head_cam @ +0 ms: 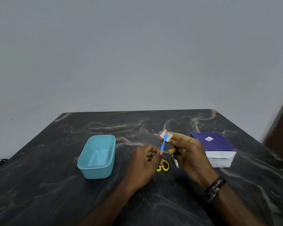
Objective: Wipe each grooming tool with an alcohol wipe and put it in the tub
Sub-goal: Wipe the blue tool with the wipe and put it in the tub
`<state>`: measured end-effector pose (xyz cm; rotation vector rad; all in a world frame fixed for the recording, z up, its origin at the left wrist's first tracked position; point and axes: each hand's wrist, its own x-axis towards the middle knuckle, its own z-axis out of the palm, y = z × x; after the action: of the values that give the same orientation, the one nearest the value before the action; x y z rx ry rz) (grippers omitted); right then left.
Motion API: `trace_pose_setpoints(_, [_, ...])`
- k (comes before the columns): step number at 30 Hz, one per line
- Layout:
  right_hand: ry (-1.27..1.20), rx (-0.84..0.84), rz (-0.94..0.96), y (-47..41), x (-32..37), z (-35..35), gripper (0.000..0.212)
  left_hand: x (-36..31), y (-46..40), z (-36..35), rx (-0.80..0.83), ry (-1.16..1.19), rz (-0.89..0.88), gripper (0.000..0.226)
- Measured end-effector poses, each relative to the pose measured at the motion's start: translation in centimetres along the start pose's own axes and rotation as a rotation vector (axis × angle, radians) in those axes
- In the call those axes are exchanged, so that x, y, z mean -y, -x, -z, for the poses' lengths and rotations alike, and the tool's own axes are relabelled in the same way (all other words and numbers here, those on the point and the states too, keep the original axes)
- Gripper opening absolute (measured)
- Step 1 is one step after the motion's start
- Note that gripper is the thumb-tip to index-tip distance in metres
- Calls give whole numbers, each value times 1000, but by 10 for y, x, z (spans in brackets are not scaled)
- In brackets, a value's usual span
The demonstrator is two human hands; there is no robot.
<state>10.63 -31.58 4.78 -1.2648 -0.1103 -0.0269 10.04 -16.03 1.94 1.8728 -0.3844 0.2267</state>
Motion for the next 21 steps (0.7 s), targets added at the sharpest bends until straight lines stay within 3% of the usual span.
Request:
trace_pose_setpoints(8, [63, -88, 85, -7, -2, -2, 13, 1, -4, 5, -36, -54, -39, 12])
trace_pose_setpoints(21, [133, -46, 117, -5, -3, -2, 17, 1, -1, 4, -44, -118, -112, 10])
